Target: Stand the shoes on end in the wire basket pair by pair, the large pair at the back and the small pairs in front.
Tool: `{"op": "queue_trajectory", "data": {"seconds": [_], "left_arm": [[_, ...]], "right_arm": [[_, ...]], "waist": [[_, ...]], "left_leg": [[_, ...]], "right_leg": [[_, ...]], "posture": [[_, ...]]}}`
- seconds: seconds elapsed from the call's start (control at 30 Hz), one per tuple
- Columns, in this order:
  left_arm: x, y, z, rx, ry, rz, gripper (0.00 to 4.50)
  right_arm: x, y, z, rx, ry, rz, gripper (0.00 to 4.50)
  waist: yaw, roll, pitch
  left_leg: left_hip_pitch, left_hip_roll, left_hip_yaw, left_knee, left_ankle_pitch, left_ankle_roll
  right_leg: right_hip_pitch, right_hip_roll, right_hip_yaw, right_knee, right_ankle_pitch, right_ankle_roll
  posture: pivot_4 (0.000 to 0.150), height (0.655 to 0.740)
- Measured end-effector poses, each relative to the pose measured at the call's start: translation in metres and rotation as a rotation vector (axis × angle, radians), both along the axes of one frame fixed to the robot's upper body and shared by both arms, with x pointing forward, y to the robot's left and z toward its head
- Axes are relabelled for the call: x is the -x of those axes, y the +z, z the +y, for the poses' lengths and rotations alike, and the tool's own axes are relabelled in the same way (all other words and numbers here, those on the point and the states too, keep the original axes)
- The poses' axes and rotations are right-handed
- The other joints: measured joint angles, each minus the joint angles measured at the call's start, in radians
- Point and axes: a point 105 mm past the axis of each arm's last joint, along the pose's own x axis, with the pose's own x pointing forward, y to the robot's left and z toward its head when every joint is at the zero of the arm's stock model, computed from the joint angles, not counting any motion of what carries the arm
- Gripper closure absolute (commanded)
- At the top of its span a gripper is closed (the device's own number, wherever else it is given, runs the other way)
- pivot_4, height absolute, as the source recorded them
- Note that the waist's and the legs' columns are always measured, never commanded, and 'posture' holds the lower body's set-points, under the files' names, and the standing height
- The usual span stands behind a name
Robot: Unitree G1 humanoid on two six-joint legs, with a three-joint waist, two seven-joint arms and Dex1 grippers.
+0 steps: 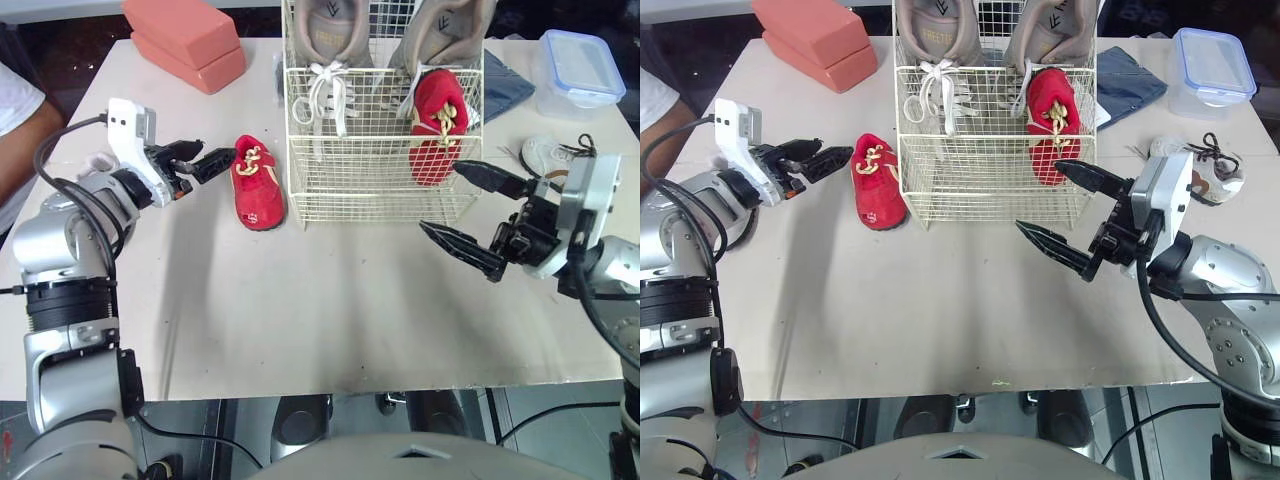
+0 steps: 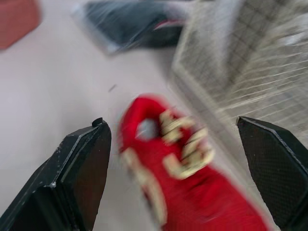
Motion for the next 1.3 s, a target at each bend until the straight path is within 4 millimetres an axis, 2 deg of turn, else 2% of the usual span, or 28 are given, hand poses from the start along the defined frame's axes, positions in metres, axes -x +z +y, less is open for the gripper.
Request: {"op": "queue_trajectory", "data": {"seconds": [0.17,0.27,0.43,0.47,0.5,0.57,0.77,1.1,1.3], "left_arm": [[-0.011,-0.016,0.008,0.031,0.014,0.053,0.00],[-0.019,-0.021,-0.001,0.047,-0.022,0.085,0.00],[-0.028,-0.031,0.000,0.078,-0.004,0.143,0.00],[-0.031,-0.033,-0.001,0.090,0.003,0.158,0.52],[-0.033,-0.035,-0.003,0.101,0.006,0.168,0.78],[-0.035,-0.038,-0.006,0.117,0.005,0.187,1.72],[-0.035,-0.038,-0.007,0.121,0.005,0.224,4.40],[-0.011,-0.039,0.015,0.094,0.038,0.296,4.47],[0.016,-0.041,0.017,0.069,-0.039,0.370,4.47]], "right_arm": [[0.004,-0.019,0.002,0.053,-0.009,0.012,0.02],[0.003,-0.020,0.002,0.069,-0.024,-0.019,0.02],[0.003,-0.020,0.001,0.080,-0.041,-0.037,0.02],[0.003,-0.020,0.002,0.083,-0.041,-0.039,0.00],[0.004,-0.020,0.002,0.085,-0.039,-0.042,0.00],[0.005,-0.019,0.003,0.086,-0.038,-0.052,0.00],[0.004,-0.018,0.003,0.092,-0.041,-0.058,0.00],[0.002,-0.017,0.007,0.096,-0.014,-0.074,0.00],[-0.001,-0.016,0.009,0.097,0.004,-0.082,0.00]], "waist": [[-0.001,0.000,0.000],[-0.001,-0.001,0.000],[-0.002,-0.001,0.000],[-0.002,-0.001,0.000],[-0.002,-0.001,0.000],[-0.002,-0.001,-0.001],[-0.003,-0.001,-0.001],[-0.010,-0.002,-0.001],[-0.014,-0.002,-0.001]], "left_leg": [[0.000,0.000,0.000,0.000,0.000,0.000],[0.000,-0.001,0.000,0.001,0.000,0.000],[0.000,-0.001,0.001,0.001,0.000,0.000],[0.000,-0.001,0.001,0.001,0.000,0.000],[0.000,-0.001,0.001,0.001,0.000,0.000],[0.000,-0.001,0.001,0.001,0.000,0.000],[0.000,-0.001,0.001,0.001,0.000,0.000],[0.000,0.000,0.001,0.001,0.000,0.000],[0.001,0.000,0.000,0.001,0.000,0.000]], "right_leg": [[0.000,0.000,-0.002,0.000,0.000,0.000],[0.000,0.000,-0.003,0.001,0.000,0.000],[0.000,0.000,-0.004,0.001,0.000,0.000],[0.000,0.000,-0.004,0.001,0.000,0.000],[0.000,0.000,-0.004,0.001,0.000,0.000],[0.000,0.000,-0.004,0.001,0.000,0.000],[0.000,0.000,-0.004,0.002,0.000,0.000],[0.000,0.000,-0.002,0.001,0.001,-0.002],[0.000,0.000,0.000,0.001,0.001,-0.002]], "posture": [[0.150,0.6860],[0.150,0.6860],[0.150,0.6860],[0.150,0.6860],[0.150,0.6860],[0.150,0.6860],[0.150,0.6860],[0.150,0.6860],[0.150,0.6860]]}}
